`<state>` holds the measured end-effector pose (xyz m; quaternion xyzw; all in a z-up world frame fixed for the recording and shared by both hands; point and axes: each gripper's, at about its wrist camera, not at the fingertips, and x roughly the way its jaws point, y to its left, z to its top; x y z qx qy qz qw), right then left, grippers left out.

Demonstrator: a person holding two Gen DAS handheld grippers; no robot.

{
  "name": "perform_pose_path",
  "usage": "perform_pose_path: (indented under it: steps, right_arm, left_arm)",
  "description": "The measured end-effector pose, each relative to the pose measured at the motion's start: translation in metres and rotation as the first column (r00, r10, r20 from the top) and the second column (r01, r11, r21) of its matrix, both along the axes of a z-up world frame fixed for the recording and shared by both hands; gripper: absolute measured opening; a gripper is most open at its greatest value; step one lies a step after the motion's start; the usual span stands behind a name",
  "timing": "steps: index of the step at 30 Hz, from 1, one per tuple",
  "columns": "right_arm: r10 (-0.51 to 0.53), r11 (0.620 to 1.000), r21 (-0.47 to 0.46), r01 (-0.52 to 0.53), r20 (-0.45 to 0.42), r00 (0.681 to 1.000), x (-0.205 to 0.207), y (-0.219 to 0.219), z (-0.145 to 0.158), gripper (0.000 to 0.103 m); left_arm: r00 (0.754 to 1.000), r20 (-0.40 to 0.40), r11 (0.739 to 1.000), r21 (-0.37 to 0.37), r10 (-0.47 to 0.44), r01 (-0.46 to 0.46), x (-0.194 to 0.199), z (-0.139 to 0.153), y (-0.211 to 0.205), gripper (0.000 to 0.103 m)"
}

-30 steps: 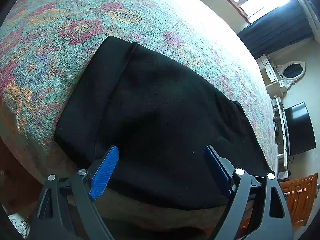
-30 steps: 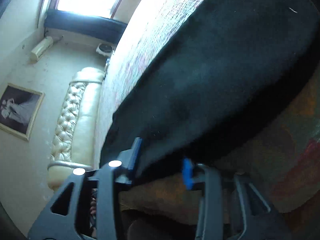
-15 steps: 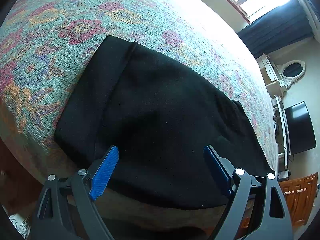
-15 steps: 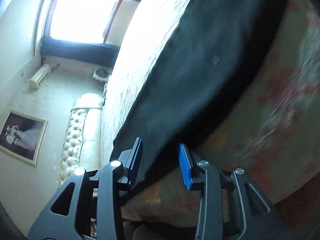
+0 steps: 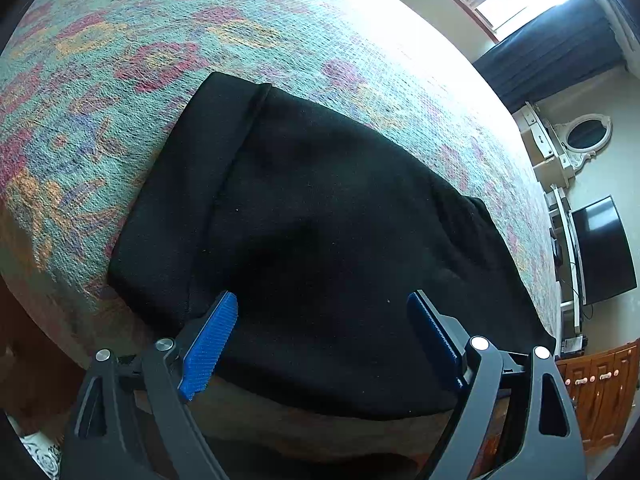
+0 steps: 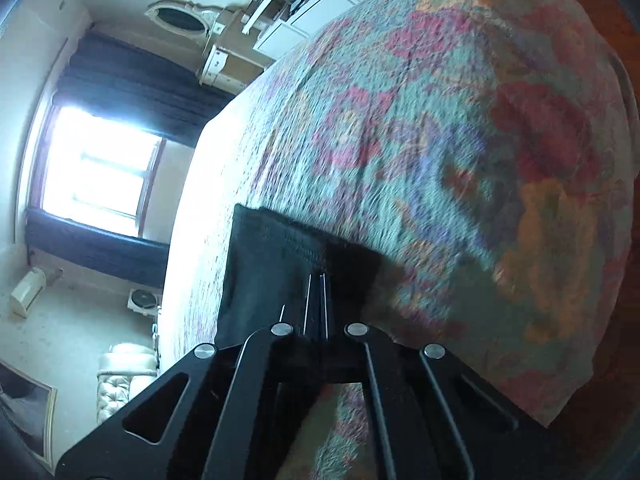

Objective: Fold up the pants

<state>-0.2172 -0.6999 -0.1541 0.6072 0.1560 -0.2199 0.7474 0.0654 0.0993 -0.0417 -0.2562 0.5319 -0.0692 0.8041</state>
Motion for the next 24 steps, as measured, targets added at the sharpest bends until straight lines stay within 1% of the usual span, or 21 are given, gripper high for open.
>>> perform_pose_path:
  steps: [2,3,4,5,6,7,8,9,10,13,14,16,18,20,22,23,24]
  right_arm:
    - [-0.013,0.999,0.034,0.011,0.039,0.999,-0.009,-0.003,-0.008,0.0]
    - [-0.018,1.0,0.023,0.017,0.038,0.999,-0.013,-0.004,-0.006,0.0]
    - [-0.027,1.0,0.004,0.027,0.029,0.999,-0.017,-0.005,-0.004,0.007]
    - [-0.026,1.0,-0.009,0.026,0.034,0.999,-0.018,0.0,0.001,0.014]
    - [-0.02,1.0,-0.012,0.021,0.056,0.998,-0.02,-0.002,0.004,0.037]
    - [-0.022,1.0,-0.015,0.023,0.067,0.998,-0.021,-0.004,0.009,0.049]
    - [-0.029,0.999,-0.025,0.031,0.07,0.997,-0.016,-0.002,0.022,0.05]
    - [-0.018,0.999,-0.034,0.021,0.08,0.997,-0.016,-0.007,0.027,0.051]
    - [0.016,0.999,-0.038,-0.012,0.094,0.995,-0.012,-0.013,0.03,0.051]
    - [0.13,0.99,-0.068,-0.125,0.063,0.99,0.004,-0.027,0.043,0.052]
    - [0.176,0.983,-0.068,-0.173,0.056,0.983,0.01,-0.032,0.043,0.052]
    - [0.234,0.969,-0.077,-0.233,0.009,0.972,0.023,-0.042,0.045,0.052]
    - [0.311,0.949,-0.06,-0.311,-0.001,0.95,0.037,-0.049,0.042,0.052]
    - [0.353,0.933,-0.06,-0.355,-0.049,0.934,0.048,-0.054,0.039,0.052]
    - [0.399,0.915,-0.047,-0.402,-0.062,0.915,0.057,-0.055,0.035,0.058]
    - [0.403,0.912,-0.049,-0.407,-0.069,0.913,0.059,-0.056,0.035,0.058]
    - [0.413,0.908,-0.052,-0.416,-0.068,0.908,0.062,-0.057,0.035,0.062]
  left_arm:
    - [1.0,0.001,1.0,0.003,-0.002,0.002,-0.001,0.0,-0.001,0.085]
    - [1.0,0.001,1.0,0.005,-0.004,0.004,-0.001,0.0,-0.002,0.085]
    - [1.0,0.002,1.0,0.008,-0.005,0.005,-0.001,0.0,-0.003,0.085]
    - [1.0,0.002,1.0,0.011,-0.006,0.006,-0.002,0.0,-0.004,0.085]
    - [1.0,0.002,1.0,0.014,-0.007,0.007,-0.002,0.0,-0.004,0.085]
    - [1.0,0.002,1.0,0.017,-0.01,0.01,-0.002,0.0,-0.005,0.085]
    - [1.0,0.003,1.0,0.019,-0.013,0.012,-0.002,0.0,-0.005,0.085]
    - [1.0,0.004,1.0,0.022,-0.015,0.015,-0.002,0.0,-0.006,0.085]
    - [1.0,0.006,1.0,0.024,-0.017,0.017,-0.002,0.0,-0.007,0.085]
    - [1.0,0.011,0.999,0.031,-0.026,0.026,-0.001,-0.001,-0.007,0.085]
    - [1.0,0.012,0.999,0.031,-0.028,0.027,-0.002,-0.001,-0.006,0.085]
    - [0.999,0.016,0.999,0.026,-0.028,0.027,-0.001,-0.001,-0.008,0.086]
    - [0.999,0.02,0.999,0.017,-0.033,0.032,-0.001,-0.003,-0.006,0.087]
    - [0.999,0.025,0.999,0.007,-0.044,0.044,-0.005,-0.005,-0.006,0.089]
    - [0.998,0.028,0.998,0.005,-0.055,0.055,-0.005,-0.005,-0.005,0.089]
    - [0.998,0.03,0.998,0.004,-0.06,0.06,-0.005,-0.005,-0.005,0.09]
    - [0.997,0.033,0.998,0.004,-0.066,0.066,-0.005,-0.005,-0.005,0.09]
